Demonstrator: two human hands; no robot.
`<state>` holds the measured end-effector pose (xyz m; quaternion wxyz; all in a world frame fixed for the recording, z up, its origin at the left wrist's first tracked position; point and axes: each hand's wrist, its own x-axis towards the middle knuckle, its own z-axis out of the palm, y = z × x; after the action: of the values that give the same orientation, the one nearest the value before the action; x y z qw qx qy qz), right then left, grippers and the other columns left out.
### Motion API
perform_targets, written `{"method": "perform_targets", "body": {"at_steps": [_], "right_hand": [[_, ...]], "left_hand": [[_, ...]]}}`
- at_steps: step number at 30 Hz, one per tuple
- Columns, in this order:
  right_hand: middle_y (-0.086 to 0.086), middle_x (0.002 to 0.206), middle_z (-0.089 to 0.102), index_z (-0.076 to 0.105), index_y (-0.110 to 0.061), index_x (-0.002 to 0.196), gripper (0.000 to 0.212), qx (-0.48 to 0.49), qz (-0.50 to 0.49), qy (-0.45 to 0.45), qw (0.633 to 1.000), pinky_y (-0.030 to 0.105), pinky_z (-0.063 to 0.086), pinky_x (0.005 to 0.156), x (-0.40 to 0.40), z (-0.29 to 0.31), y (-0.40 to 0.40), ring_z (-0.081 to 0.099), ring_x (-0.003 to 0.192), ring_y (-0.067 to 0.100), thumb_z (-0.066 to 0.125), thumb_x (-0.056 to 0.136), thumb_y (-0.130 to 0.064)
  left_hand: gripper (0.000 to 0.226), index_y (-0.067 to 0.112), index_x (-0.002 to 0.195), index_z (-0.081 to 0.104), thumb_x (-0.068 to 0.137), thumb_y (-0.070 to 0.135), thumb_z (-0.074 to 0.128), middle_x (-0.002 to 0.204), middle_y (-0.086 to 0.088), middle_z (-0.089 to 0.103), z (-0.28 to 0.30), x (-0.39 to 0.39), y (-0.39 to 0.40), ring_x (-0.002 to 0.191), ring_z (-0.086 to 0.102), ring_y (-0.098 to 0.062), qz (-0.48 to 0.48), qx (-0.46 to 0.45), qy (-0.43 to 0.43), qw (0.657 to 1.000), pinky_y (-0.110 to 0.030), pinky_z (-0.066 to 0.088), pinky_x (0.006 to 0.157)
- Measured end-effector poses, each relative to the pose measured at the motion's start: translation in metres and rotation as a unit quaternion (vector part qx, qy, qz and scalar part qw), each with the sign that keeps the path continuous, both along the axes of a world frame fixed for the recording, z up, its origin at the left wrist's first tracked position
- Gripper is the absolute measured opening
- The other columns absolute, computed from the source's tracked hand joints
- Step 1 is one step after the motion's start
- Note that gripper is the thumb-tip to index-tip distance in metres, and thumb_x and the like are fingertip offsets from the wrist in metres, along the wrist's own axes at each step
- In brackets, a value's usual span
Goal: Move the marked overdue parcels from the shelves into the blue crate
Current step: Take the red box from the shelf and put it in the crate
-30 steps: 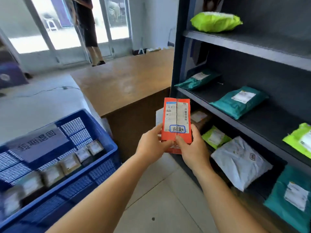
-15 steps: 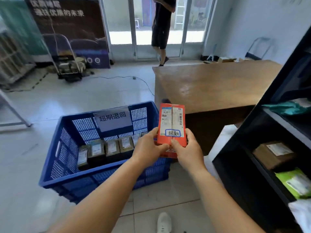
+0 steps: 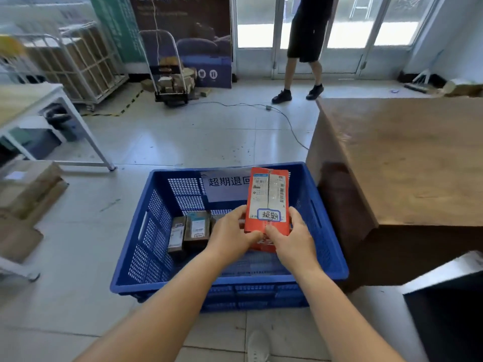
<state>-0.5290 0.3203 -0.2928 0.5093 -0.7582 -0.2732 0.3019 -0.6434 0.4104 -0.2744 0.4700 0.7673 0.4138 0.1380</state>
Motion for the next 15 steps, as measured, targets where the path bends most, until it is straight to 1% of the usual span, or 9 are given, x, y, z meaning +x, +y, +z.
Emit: {"method": "perform_targets", "body": {"at_steps": [3,5,7,8,11,13,15], "right_hand": [[-0.011,0.113,0.061,0.046,-0.038,0.127,0.050,-0.028,0.023,0.024,0.999,0.030,0.055,0.080,0.003,-0.018,0.049,0.061,0.096,0.008,0.069,0.083,-0.027],[-0.011,0.111,0.062,0.046,-0.041,0.120,0.047,-0.046,0.044,0.035,0.997,0.033,0.055,0.082,0.001,-0.030,0.081,0.061,0.095,0.008,0.069,0.083,-0.025],[-0.010,0.112,0.063,0.045,-0.044,0.115,0.046,-0.063,0.065,0.043,0.995,0.037,0.056,0.084,-0.005,-0.043,0.111,0.062,0.096,0.010,0.069,0.081,-0.025],[-0.009,0.113,0.063,0.046,-0.043,0.115,0.046,-0.076,0.076,0.046,0.993,0.038,0.056,0.084,-0.010,-0.049,0.125,0.062,0.097,0.011,0.070,0.081,-0.025],[-0.009,0.114,0.062,0.048,-0.036,0.124,0.050,-0.103,0.103,0.052,0.988,0.033,0.054,0.082,-0.025,-0.070,0.163,0.061,0.098,0.012,0.070,0.081,-0.023],[-0.010,0.111,0.060,0.048,-0.033,0.124,0.050,-0.126,0.118,0.045,0.984,0.029,0.052,0.078,-0.036,-0.084,0.187,0.060,0.097,0.012,0.070,0.081,-0.020],[-0.008,0.112,0.056,0.049,-0.033,0.122,0.050,-0.148,0.128,0.039,0.980,0.031,0.054,0.079,-0.048,-0.103,0.211,0.060,0.095,0.013,0.071,0.080,-0.018]], "left_hand": [[0.052,0.030,0.122,0.054,0.075,0.029,0.076,0.104,0.017,0.066,-0.019,-0.001,0.046,0.092,0.063,0.000,0.032,-0.029,0.020,0.999,-0.033,0.056,0.085],[0.052,0.028,0.120,0.054,0.074,0.033,0.078,0.105,0.015,0.066,-0.032,-0.005,0.075,0.093,0.063,-0.004,0.056,-0.045,0.031,0.997,-0.035,0.056,0.085],[0.052,0.027,0.117,0.052,0.074,0.034,0.079,0.106,0.015,0.063,-0.045,-0.014,0.102,0.095,0.062,-0.006,0.082,-0.059,0.038,0.994,-0.035,0.055,0.085],[0.051,0.028,0.116,0.051,0.074,0.034,0.079,0.105,0.015,0.062,-0.051,-0.019,0.114,0.095,0.062,-0.006,0.088,-0.062,0.043,0.993,-0.034,0.055,0.085],[0.052,0.028,0.118,0.052,0.074,0.032,0.080,0.103,0.016,0.063,-0.071,-0.037,0.146,0.093,0.063,-0.005,0.090,-0.067,0.056,0.992,-0.027,0.054,0.082],[0.056,0.031,0.121,0.054,0.072,0.030,0.081,0.105,0.016,0.066,-0.089,-0.050,0.167,0.091,0.064,-0.002,0.088,-0.077,0.059,0.991,-0.026,0.055,0.080],[0.058,0.032,0.122,0.054,0.071,0.025,0.082,0.104,0.015,0.068,-0.111,-0.065,0.189,0.089,0.065,-0.001,0.088,-0.088,0.065,0.990,-0.027,0.056,0.079]]}}
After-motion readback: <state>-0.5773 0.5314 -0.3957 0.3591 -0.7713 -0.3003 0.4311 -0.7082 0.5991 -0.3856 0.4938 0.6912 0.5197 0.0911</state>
